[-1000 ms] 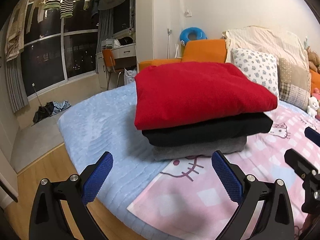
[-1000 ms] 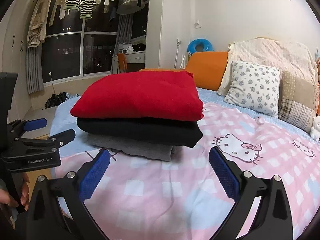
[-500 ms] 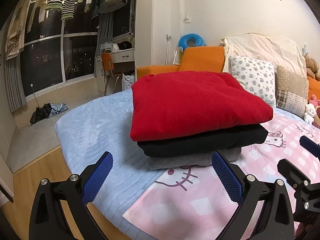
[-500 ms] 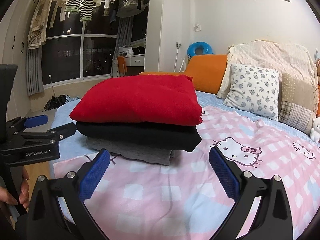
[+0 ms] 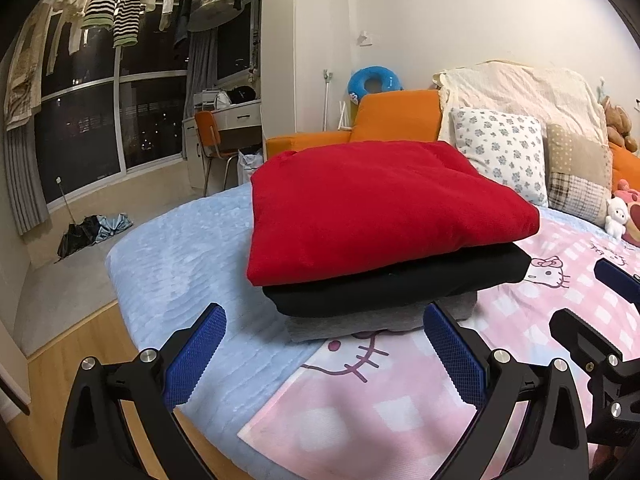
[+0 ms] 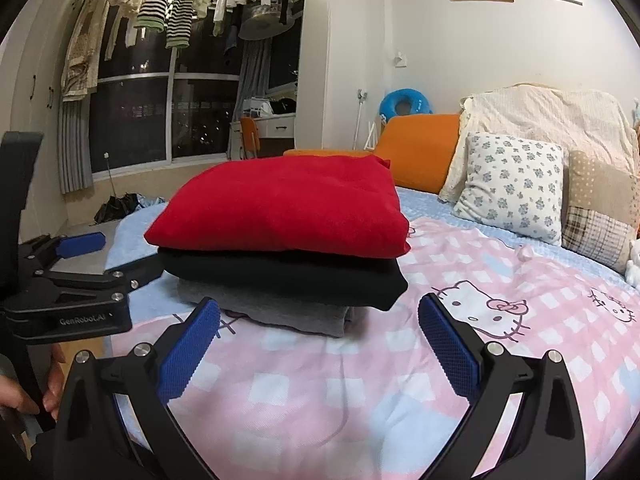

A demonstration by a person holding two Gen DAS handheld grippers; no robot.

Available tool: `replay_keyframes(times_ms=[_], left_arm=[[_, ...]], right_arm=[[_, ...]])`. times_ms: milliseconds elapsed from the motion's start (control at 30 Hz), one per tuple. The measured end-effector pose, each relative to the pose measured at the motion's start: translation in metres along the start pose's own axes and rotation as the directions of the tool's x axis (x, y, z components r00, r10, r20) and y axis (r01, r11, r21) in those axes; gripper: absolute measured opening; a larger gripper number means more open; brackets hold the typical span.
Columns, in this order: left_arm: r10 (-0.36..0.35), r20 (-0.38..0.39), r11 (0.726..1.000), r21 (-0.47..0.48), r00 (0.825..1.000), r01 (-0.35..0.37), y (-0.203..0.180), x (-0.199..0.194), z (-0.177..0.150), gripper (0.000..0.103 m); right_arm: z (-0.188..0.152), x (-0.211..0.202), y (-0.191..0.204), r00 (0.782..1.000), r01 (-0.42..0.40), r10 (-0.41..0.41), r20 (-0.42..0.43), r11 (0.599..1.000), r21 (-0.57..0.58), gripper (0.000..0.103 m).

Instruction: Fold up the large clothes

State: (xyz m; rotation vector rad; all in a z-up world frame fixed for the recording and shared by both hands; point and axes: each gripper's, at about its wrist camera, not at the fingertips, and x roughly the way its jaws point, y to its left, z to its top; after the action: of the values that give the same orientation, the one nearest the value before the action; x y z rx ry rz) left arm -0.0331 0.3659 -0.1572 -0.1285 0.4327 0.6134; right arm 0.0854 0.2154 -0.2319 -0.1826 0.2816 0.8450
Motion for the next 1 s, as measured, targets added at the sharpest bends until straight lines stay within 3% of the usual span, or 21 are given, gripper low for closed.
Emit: replay_keyframes(times_ms=[200,433,667,867,1000], left_arm=[[0.005,0.024,1.0,0.019,1.0,-0.005,-0.004,-0.001,0.0,0.1],[0.011,0.002,0.999,0.033,1.0,-0.011,-0.007,0.003,0.001,0.1],[0.051,0.03,0.998,0.029,0.998,-0.052,-0.007,-0.002,0.002,0.1],[0.043,0.05,0.999,0.011,0.998,-0.043,-0.004,-0.008,0.001,0.1],[-0.025,0.037,1.0,0.003,0.999,0.025,-0.002,-0.008,0.001,0.1]], right_arm=[[-0.002,0.002,0.003,1.0,0.0,0.0,-0.004,1.0,-0.012,0.098],[-0.003,0.004,0.004,1.0,-0.003,0.002,-0.015,1.0,-0.02,0.098],[-0.005,0.006,0.006,1.0,0.005,-0.005,-0.02,0.999,-0.039,0.098],[-0.006,0.006,0.004,1.0,0.009,-0.01,-0.024,0.999,-0.038,0.098],[-0.007,0.008,0.006,0.999,0.014,-0.015,-0.033,0.999,-0.046,0.098]])
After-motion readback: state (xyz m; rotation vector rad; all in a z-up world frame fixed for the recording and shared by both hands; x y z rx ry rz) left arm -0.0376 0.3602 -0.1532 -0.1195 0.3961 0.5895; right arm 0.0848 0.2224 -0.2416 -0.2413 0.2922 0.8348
